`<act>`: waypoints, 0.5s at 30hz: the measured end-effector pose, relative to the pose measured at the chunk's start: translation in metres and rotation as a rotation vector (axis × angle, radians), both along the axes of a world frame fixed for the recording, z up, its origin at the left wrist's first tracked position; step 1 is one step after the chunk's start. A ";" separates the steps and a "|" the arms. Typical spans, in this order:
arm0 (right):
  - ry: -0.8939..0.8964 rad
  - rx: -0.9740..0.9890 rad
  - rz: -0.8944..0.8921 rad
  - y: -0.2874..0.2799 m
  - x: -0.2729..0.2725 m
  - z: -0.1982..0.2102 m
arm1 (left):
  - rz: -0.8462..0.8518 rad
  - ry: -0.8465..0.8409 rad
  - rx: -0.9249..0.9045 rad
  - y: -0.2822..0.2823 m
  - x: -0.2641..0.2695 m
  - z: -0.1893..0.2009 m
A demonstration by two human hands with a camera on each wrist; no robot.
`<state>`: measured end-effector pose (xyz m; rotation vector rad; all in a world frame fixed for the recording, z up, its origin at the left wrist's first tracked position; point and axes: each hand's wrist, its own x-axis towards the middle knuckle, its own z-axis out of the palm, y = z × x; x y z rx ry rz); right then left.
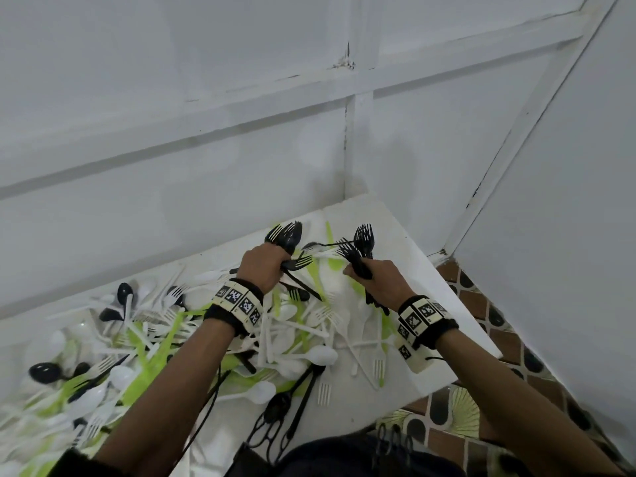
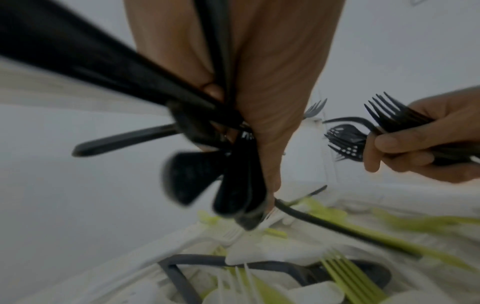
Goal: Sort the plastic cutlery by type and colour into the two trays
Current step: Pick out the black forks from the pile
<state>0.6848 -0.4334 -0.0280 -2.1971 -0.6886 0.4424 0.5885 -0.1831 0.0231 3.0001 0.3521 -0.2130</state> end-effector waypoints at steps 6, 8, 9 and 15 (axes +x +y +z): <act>-0.001 0.077 0.017 0.025 -0.002 0.000 | 0.147 -0.131 -0.180 0.017 -0.025 0.009; -0.026 0.063 0.067 0.035 -0.005 0.000 | 0.190 -0.187 -0.249 0.019 -0.033 0.011; -0.035 0.059 0.083 0.039 -0.007 -0.001 | 0.211 -0.212 -0.270 0.022 -0.037 0.010; -0.048 0.150 0.175 0.068 -0.024 -0.002 | 0.266 -0.290 -0.308 0.014 -0.067 0.003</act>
